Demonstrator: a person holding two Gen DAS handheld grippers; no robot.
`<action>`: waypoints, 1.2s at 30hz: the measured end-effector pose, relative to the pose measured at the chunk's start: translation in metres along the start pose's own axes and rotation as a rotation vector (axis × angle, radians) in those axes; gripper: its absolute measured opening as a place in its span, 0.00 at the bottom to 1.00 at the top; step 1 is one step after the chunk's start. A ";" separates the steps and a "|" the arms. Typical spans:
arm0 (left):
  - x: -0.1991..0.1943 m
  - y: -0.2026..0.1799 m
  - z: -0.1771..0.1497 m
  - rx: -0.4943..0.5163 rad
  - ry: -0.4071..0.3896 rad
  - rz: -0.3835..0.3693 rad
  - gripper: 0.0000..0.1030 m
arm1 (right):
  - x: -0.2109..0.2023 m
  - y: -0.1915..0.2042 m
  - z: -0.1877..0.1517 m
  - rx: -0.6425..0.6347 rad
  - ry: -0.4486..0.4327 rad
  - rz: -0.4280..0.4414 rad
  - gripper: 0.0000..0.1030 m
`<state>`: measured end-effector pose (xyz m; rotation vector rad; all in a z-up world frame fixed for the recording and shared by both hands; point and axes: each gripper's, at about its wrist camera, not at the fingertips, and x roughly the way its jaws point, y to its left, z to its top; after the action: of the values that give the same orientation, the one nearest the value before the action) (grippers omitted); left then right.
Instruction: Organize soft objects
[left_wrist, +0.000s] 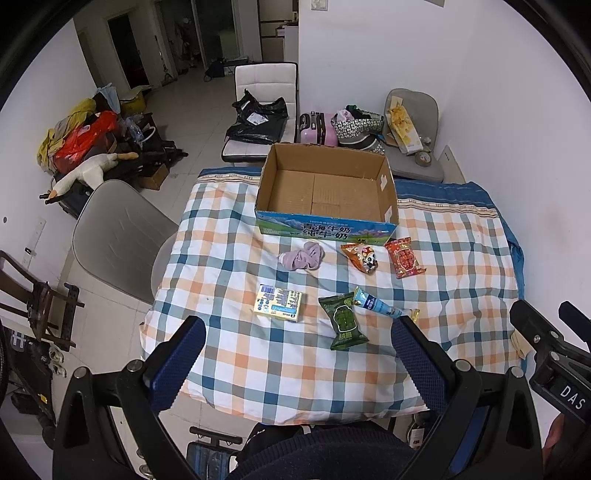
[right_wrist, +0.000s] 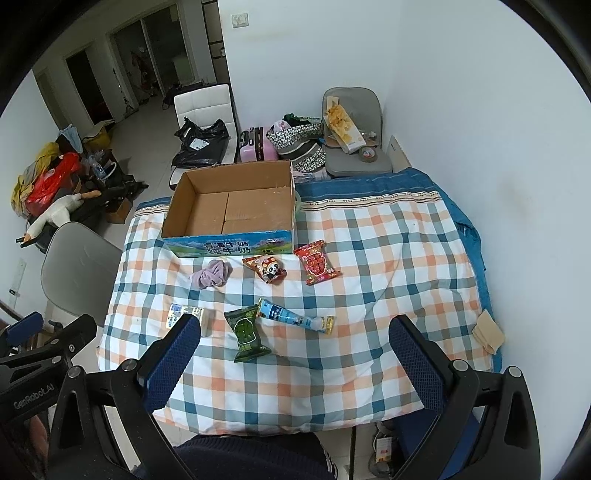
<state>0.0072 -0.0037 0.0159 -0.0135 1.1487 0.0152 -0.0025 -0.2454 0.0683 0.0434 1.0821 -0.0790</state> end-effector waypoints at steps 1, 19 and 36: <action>-0.001 0.000 0.002 0.001 0.000 0.001 1.00 | -0.005 -0.005 0.001 0.000 0.000 0.000 1.00; -0.016 0.000 0.010 0.010 -0.040 0.011 1.00 | -0.021 -0.010 0.019 0.008 -0.016 -0.001 1.00; -0.021 0.001 0.005 0.015 -0.087 0.021 1.00 | -0.029 -0.005 0.026 0.007 -0.036 0.001 1.00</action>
<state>0.0035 -0.0027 0.0372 0.0124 1.0618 0.0255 0.0061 -0.2506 0.1059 0.0490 1.0459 -0.0827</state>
